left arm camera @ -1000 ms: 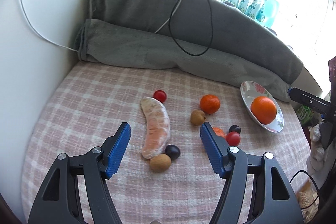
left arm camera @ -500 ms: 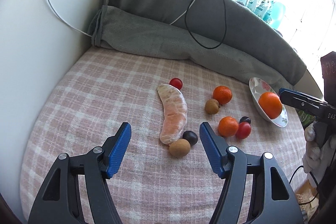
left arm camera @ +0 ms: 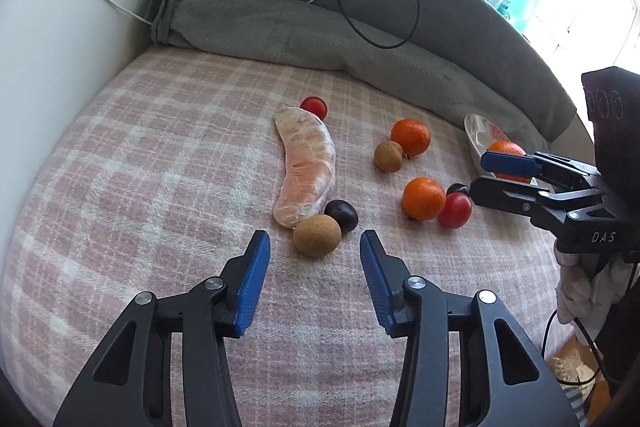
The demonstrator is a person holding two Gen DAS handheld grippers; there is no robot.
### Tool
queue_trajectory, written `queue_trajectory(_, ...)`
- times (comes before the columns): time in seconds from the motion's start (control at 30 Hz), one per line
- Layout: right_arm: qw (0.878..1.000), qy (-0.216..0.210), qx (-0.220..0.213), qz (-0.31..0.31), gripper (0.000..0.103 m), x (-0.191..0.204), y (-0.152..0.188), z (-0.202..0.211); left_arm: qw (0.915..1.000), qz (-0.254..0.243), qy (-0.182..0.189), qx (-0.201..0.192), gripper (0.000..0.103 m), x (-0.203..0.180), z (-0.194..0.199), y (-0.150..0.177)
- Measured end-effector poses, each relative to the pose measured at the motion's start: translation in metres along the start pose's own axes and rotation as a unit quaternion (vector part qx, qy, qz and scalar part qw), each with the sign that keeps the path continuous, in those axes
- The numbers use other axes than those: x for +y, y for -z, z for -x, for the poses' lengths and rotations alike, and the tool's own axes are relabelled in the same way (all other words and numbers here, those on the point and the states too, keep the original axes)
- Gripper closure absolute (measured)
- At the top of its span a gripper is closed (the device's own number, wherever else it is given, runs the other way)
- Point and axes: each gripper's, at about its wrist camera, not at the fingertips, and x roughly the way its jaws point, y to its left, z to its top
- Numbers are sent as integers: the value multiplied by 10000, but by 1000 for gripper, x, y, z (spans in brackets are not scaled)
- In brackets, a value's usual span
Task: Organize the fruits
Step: 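Move the left tool toward a brown kiwi while the right tool approaches a tangerine, then grasp the brown kiwi with the left tool while the right tool grasps the small tangerine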
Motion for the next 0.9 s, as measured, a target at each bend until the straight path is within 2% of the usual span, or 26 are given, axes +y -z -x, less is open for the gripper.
queue_trajectory(0.1,9998,20,122,124,26,6,2,-9,10000,22,-13,70,59,-1,-3,2)
queue_trajectory(0.23,9993,36,287,216,35,10,3,-22,9999,14,-53,100,59,-2,-7,3)
queue_trajectory(0.4,9991,29,365,214,37,10,3,-30,9999,21,-15,115,61,-5,-11,3)
queue_trajectory(0.53,9989,6,443,173,47,9,1,-36,9999,40,-43,105,65,-7,-13,1)
queue_trajectory(0.9,9986,-2,520,139,55,8,-3,-45,9998,23,-173,129,76,-16,-25,-6)
